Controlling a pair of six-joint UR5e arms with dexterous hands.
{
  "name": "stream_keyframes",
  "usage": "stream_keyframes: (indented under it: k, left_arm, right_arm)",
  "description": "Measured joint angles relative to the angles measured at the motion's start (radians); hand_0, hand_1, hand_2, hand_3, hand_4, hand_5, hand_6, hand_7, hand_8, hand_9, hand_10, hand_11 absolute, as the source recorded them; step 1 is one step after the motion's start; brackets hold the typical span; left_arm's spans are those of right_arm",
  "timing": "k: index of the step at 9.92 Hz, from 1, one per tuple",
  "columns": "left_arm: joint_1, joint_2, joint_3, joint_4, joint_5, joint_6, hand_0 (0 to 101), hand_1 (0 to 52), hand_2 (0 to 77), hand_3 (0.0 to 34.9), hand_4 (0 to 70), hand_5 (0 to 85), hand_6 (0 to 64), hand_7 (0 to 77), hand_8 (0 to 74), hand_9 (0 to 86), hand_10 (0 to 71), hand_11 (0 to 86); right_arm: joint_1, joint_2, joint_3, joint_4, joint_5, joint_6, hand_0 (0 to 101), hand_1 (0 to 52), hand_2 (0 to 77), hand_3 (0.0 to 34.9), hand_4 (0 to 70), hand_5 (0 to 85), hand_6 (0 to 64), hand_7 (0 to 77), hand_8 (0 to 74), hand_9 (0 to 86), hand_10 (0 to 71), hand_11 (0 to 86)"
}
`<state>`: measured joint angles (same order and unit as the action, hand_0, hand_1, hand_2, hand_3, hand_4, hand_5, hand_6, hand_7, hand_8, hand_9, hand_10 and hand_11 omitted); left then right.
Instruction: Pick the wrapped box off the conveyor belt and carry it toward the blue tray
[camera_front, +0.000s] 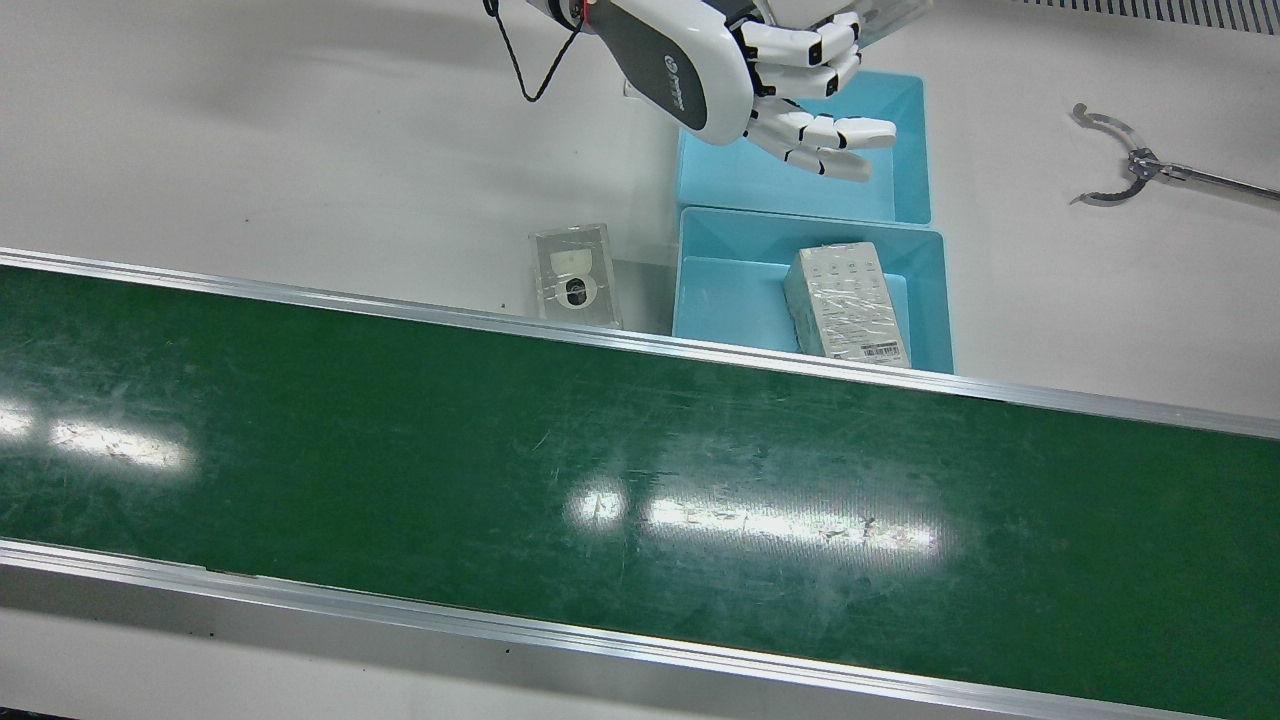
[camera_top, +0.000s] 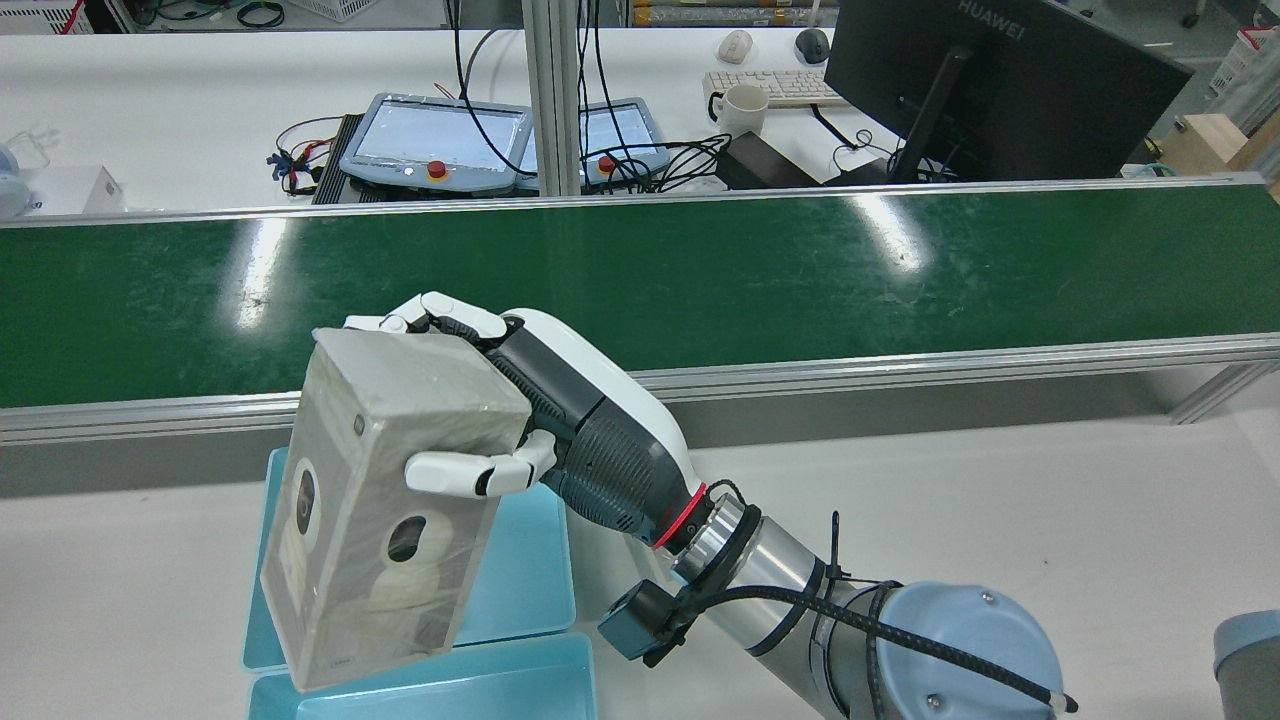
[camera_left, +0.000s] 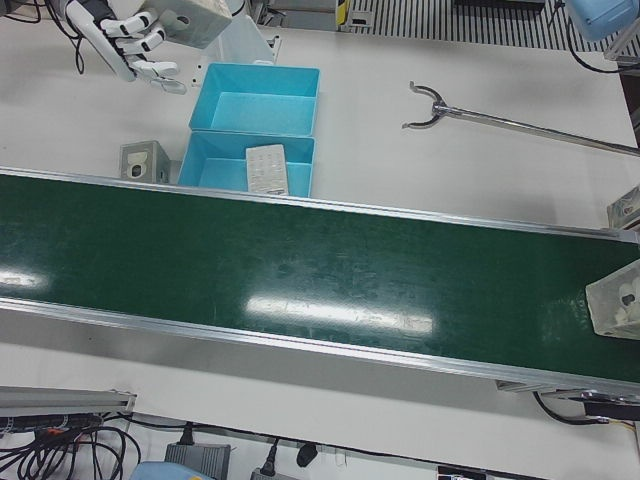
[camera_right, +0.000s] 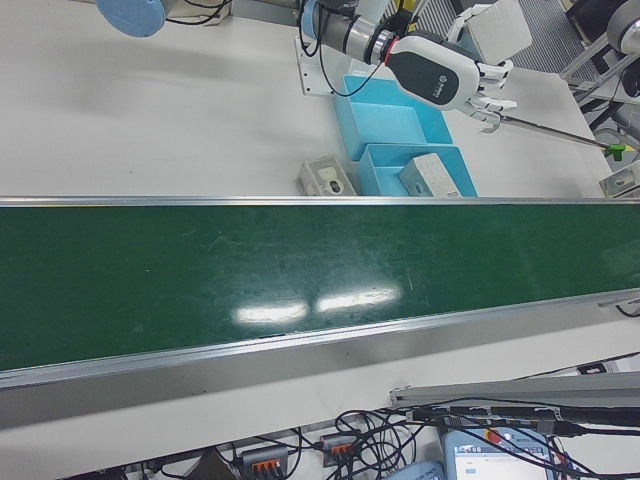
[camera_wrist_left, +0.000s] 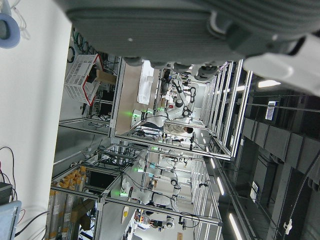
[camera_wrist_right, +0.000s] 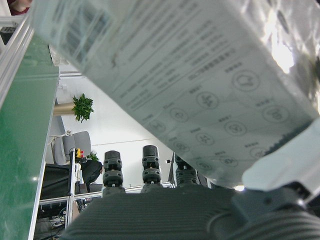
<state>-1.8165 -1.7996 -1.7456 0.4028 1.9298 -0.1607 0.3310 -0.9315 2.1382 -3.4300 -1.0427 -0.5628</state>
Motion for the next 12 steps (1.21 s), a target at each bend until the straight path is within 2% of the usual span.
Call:
stream_keyframes:
  k: [1, 2, 3, 4, 5, 6, 7, 8, 10, 11, 12]
  left_arm:
    - [0.000, 0.000, 0.000, 0.000, 0.000, 0.000, 0, 0.0, 0.5, 0.0, 0.5, 0.5, 0.0, 0.5, 0.5, 0.0, 0.5, 0.0]
    - [0.000, 0.000, 0.000, 0.000, 0.000, 0.000, 0, 0.0, 0.5, 0.0, 0.5, 0.5, 0.0, 0.5, 0.5, 0.0, 0.5, 0.0]
    - [0.000, 0.000, 0.000, 0.000, 0.000, 0.000, 0, 0.0, 1.1, 0.0, 0.5, 0.5, 0.5, 0.5, 0.5, 0.0, 0.5, 0.0]
    - [0.000, 0.000, 0.000, 0.000, 0.000, 0.000, 0, 0.0, 0.5, 0.0, 0.5, 0.5, 0.5, 0.5, 0.5, 0.5, 0.5, 0.0]
    - [0.000, 0.000, 0.000, 0.000, 0.000, 0.000, 0, 0.0, 0.5, 0.0, 0.5, 0.5, 0.5, 0.5, 0.5, 0.0, 0.5, 0.0]
    - [0.000, 0.000, 0.000, 0.000, 0.000, 0.000, 0, 0.0, 0.5, 0.0, 0.5, 0.5, 0.5, 0.5, 0.5, 0.0, 0.5, 0.0]
    - [0.000, 0.000, 0.000, 0.000, 0.000, 0.000, 0, 0.0, 1.1, 0.0, 0.5, 0.5, 0.5, 0.5, 0.5, 0.0, 0.5, 0.0]
    - [0.000, 0.000, 0.000, 0.000, 0.000, 0.000, 0, 0.0, 1.1, 0.0, 0.5, 0.5, 0.5, 0.5, 0.5, 0.0, 0.5, 0.0]
    - [0.000, 0.000, 0.000, 0.000, 0.000, 0.000, 0, 0.0, 0.5, 0.0, 0.5, 0.5, 0.0, 0.5, 0.5, 0.0, 0.5, 0.0]
    - [0.000, 0.000, 0.000, 0.000, 0.000, 0.000, 0, 0.0, 0.5, 0.0, 0.5, 0.5, 0.0, 0.5, 0.5, 0.0, 0.5, 0.0]
    - [0.000, 0.000, 0.000, 0.000, 0.000, 0.000, 0, 0.0, 1.1, 0.0, 0.5, 0.5, 0.5, 0.5, 0.0, 0.0, 0.5, 0.0]
  right_arm:
    - [-0.021, 0.000, 0.009, 0.000, -0.001, -0.011, 40, 2.7, 37.1, 19.0, 18.0, 62.2, 17.5, 49.1, 7.1, 19.1, 10.4, 14.7]
    - [-0.040, -0.001, 0.017, 0.001, -0.004, -0.016, 40, 2.7, 37.1, 19.0, 18.0, 62.2, 17.5, 49.1, 7.1, 19.1, 10.4, 14.7]
    - [-0.054, -0.002, 0.026, 0.001, -0.006, -0.017, 41, 2.7, 37.1, 22.5, 18.0, 62.2, 11.4, 40.9, 1.1, 7.1, 7.6, 10.9]
    - [-0.063, -0.004, 0.033, 0.001, -0.007, -0.017, 41, 2.7, 37.1, 29.4, 18.0, 62.2, 1.1, 19.1, 0.0, 2.7, 3.8, 6.0]
    - [-0.067, -0.005, 0.036, 0.001, -0.008, -0.017, 41, 2.7, 37.1, 29.4, 18.0, 62.2, 1.1, 19.1, 0.0, 2.7, 3.8, 6.0]
    - [-0.070, -0.007, 0.038, 0.001, -0.009, -0.016, 41, 4.9, 33.3, 29.8, 18.0, 62.2, 1.1, 20.7, 0.0, 2.7, 5.4, 7.1]
    - [-0.072, -0.008, 0.038, 0.001, -0.009, -0.014, 39, 4.9, 26.7, 29.8, 17.5, 62.2, 1.1, 21.3, 0.0, 2.7, 5.4, 8.7]
    - [-0.072, -0.008, 0.038, 0.002, -0.009, -0.013, 39, 4.9, 26.7, 29.8, 17.5, 62.2, 1.1, 21.3, 0.0, 2.7, 5.4, 8.7]
    - [-0.073, -0.009, 0.038, 0.003, -0.010, -0.011, 38, 4.9, 26.7, 29.9, 7.6, 52.4, 0.0, 16.9, 0.0, 2.2, 3.3, 5.4]
    - [-0.073, -0.010, 0.037, 0.003, -0.011, -0.011, 39, 30.0, 4.4, 30.6, 6.0, 26.2, 0.0, 15.8, 0.0, 2.2, 3.3, 4.4]
    - [-0.073, -0.011, 0.036, 0.003, -0.012, -0.011, 39, 30.0, 4.4, 30.6, 6.0, 26.2, 0.0, 15.8, 0.0, 2.2, 3.3, 4.9]
